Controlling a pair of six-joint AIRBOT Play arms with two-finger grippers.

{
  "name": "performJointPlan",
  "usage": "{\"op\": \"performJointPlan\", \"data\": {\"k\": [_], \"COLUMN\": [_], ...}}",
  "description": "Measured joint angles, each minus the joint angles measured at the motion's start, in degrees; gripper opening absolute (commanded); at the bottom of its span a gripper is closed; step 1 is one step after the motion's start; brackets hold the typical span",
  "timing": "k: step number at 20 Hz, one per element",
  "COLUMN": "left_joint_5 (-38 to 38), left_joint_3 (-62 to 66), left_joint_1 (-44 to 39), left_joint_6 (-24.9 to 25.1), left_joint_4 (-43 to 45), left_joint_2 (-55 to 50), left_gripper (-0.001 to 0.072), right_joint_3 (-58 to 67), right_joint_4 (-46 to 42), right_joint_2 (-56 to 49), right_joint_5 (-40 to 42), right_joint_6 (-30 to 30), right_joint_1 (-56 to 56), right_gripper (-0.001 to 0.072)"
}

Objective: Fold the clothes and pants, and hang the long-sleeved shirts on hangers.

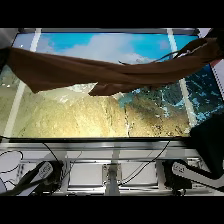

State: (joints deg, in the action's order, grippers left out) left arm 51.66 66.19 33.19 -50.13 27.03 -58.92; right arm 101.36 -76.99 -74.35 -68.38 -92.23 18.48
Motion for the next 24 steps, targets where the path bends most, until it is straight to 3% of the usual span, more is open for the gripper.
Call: {"op": "performJointPlan", "data": {"k": [4, 9, 12, 15, 18, 21, 24], "left_joint_5": [2.49, -0.02, -5.05, -7.98, -9.16, -8.57, -6.78], "left_joint_3": [0.0, 0.0, 0.0, 0.0, 0.0, -0.79, -5.05], "left_joint_1": [1.79, 0.57, -1.22, -3.13, -4.15, -4.48, -4.52], "left_joint_6": [0.0, -2.03, -2.67, -3.3, -3.45, -3.45, -3.45], "left_joint_4": [6.99, 8.28, 6.93, 8.59, 13.4, 17.0, 20.72], "left_joint_2": [-0.42, -2.99, -3.8, -4.11, -4.24, -3.93, -2.16], "left_gripper": [0.0021, 0.002, 0.002, 0.002, 0.0019, 0.0019, 0.0019], "right_joint_3": [-0.02, -0.07, -1.05, -5.42, -13.51, -22.32, -30.82], "right_joint_4": [0.17, 2.21, 1.51, -1.44, -4.46, -7.19, -9.14], "right_joint_2": [-3.61, -6.58, -7.1, -6.62, -3.23, 2.97, 11.17], "right_joint_5": [-0.81, 8.04, 15.85, 16.96, 17.27, 18.82, 19.21], "right_joint_6": [-0.5, -4.09, -14.05, -25.88, -31.61, -31.65, -23.76], "right_joint_1": [0.0, 0.0, 0.66, 2.34, 4.52, 6.64, 7.74], "right_gripper": [0.0041, 0.004, 0.004, 0.0039, 0.0039, 0.0039, 0.0039]}}
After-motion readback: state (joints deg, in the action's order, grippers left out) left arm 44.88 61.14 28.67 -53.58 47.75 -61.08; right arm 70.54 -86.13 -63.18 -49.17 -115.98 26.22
